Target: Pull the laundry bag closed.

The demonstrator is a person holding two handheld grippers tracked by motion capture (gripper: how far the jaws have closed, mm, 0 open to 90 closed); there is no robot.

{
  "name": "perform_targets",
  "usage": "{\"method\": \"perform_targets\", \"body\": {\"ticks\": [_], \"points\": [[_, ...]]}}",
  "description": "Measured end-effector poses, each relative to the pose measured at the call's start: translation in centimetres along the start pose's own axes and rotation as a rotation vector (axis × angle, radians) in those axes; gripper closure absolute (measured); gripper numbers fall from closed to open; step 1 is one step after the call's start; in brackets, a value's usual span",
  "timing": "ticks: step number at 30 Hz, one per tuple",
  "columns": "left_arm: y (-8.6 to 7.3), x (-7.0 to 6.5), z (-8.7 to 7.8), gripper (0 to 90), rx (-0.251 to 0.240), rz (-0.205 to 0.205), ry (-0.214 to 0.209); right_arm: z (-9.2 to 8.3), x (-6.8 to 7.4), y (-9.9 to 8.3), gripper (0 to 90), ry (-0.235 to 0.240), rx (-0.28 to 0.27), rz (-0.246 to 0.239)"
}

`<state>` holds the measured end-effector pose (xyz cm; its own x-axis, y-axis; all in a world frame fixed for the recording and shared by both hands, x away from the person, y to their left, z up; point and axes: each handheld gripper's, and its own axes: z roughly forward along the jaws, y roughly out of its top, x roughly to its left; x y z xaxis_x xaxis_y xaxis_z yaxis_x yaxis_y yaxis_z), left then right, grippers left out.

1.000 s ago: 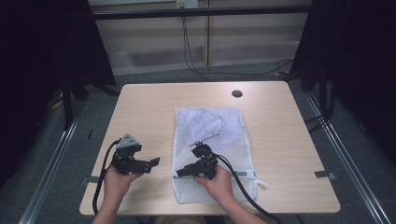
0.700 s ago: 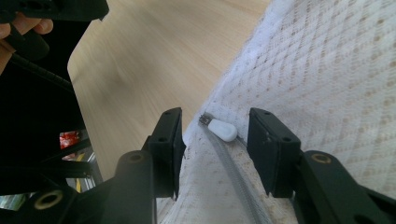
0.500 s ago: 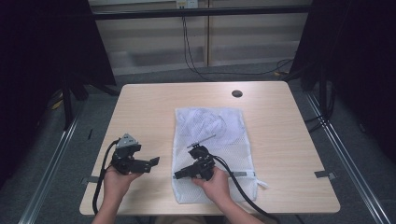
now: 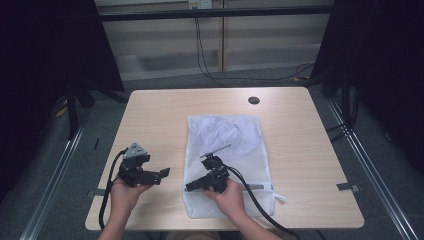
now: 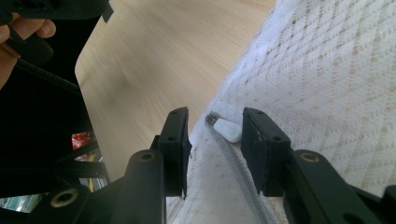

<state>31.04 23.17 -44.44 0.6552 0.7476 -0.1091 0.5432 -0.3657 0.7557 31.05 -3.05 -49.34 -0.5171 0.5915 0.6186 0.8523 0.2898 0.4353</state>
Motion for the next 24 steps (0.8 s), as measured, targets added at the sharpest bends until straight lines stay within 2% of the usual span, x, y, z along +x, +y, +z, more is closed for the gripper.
{"method": "perform_targets", "body": {"ticks": [4,14,20,24], "points": [[0.01,0.03,-0.02,7.7,0.0,0.002,0.005,-0.11,0.14,0.02,64.9,0.007,-0.014,0.002],[0.01,0.02,-0.06,7.7,-0.002,-0.001,0.002,0.22,-0.08,0.04,64.1,-0.032,0.007,0.015],[0.02,0.06,-0.08,7.8,0.001,0.004,0.001,0.42,0.11,0.11,68.3,-0.017,0.007,0.019],[0.02,0.03,-0.1,7.8,-0.006,-0.002,0.003,0.24,0.41,0.21,71.1,0.001,-0.015,0.005]]}}
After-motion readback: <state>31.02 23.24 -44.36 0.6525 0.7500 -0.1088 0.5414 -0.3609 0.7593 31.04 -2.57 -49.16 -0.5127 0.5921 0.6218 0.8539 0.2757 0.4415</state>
